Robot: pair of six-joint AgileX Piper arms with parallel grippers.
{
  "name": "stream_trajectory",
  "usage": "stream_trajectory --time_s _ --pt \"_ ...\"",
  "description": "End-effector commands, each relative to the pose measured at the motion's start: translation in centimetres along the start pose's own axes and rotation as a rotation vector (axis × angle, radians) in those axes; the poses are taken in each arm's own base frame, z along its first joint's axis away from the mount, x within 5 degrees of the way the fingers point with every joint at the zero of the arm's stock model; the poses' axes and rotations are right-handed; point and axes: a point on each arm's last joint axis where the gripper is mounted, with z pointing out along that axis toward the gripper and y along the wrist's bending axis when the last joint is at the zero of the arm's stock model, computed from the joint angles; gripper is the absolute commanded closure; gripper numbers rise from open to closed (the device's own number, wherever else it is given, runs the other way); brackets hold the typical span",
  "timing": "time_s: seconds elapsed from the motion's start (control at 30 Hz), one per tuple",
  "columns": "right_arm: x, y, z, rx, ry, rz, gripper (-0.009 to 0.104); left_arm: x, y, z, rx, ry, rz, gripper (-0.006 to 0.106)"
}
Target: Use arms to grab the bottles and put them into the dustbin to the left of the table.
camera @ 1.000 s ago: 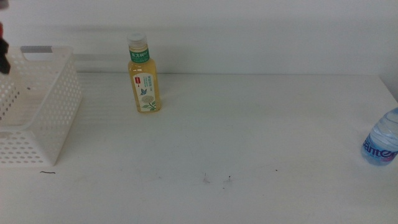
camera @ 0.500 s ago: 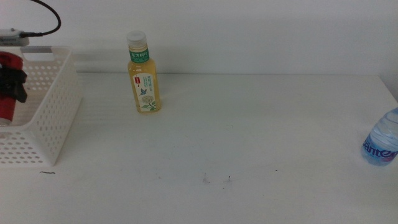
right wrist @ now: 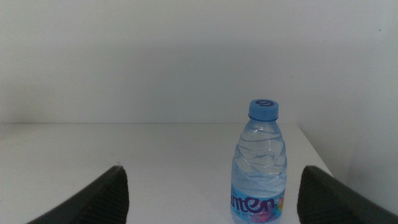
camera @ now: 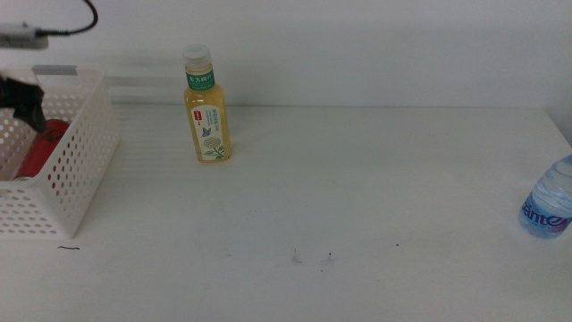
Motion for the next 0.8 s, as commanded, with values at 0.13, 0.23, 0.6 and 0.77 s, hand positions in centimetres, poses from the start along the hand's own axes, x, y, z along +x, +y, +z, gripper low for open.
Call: stream_trajectory --time_s 0.13,0.23,0.6,0.77 --pt "0.0 -0.1 0.0 0.01 -0.007 -0.013 0.011 0.0 -4.7 -7.5 0.045 -0.095 0.021 0.007" --pt "0.0 -0.1 0.0 0.01 -0.007 -0.013 0.011 0.1 -7.4 -10.3 0.058 -0.197 0.027 0.007" --pt "0.0 -0.1 0.0 0.01 -0.007 -0.013 0.011 6.3 -18.4 -14.1 0.22 -0.594 0.145 0.007" --pt "0.0 -0.1 0.0 0.01 -0.007 -0.013 0.011 9.0 -21.2 -13.4 0.269 -0.683 0.209 0.007"
